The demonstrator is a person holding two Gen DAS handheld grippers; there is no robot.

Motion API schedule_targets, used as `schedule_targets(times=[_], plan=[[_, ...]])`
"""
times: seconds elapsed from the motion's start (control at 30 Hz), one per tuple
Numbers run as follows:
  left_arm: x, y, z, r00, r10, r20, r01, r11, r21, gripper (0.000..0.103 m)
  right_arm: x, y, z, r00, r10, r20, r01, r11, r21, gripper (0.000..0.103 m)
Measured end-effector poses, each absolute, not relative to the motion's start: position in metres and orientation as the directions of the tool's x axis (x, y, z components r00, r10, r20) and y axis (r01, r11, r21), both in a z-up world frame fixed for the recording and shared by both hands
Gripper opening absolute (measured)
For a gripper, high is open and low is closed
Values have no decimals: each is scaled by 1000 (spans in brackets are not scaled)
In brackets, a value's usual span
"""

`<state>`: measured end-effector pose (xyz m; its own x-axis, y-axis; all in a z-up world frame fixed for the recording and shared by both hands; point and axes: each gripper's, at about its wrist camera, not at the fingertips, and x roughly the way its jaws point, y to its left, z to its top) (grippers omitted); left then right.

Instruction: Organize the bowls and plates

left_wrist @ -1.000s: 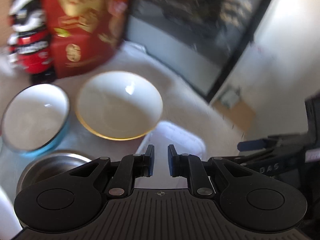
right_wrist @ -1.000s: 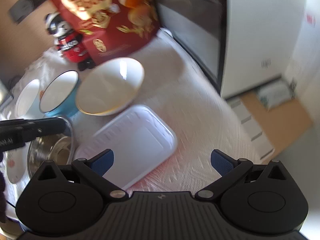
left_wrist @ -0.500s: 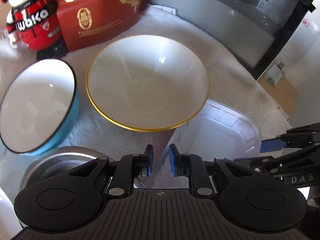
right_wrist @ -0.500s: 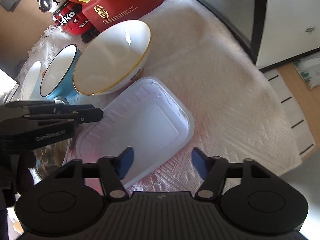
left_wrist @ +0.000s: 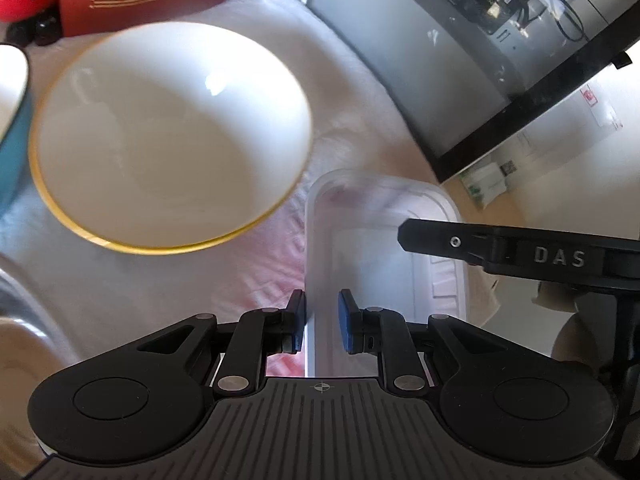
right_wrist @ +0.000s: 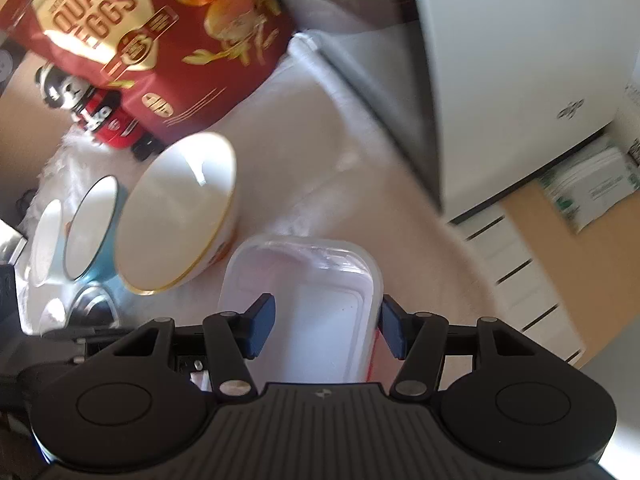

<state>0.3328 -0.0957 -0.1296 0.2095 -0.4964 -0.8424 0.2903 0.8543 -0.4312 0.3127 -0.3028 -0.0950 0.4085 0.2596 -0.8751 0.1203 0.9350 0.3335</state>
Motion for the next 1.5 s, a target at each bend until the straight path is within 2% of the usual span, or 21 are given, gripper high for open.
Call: schedule_targets(times=[0.37,0.43,0.63,0.83,1.03,1.13,1.23,1.5], plan=[[330,-84,-125,266,-526,-808,212,850,-483,20,329,-311,-97,454,190,-870,93,961,259,59],[325,-78,-118,283,-523,-804,207,852,-481,20,327,-307,-96,476,150,-866,82,973,213,67],[311,-53,-95,340,-525,-781,194,851,-487,20,314,-302,-85,544,71,-836,42,993,112,75],[299,-16,-65,424,-539,-728,168,836,-522,20,306,-290,-60,597,140,-790,-1,985,174,85],[290,34,-43,529,-505,-682,116,839,-531,20,298,-247,-35,643,189,-742,-75,980,184,89],[289,62,-43,557,-475,-681,57,840,-539,20,293,-224,-28,649,179,-740,-88,983,160,96],[292,84,-45,553,-467,-690,7,831,-557,20,288,-208,-24,646,149,-749,-79,988,129,97],[316,87,-49,546,-483,-685,26,826,-562,20,283,-209,-8,639,116,-760,6,988,155,100]])
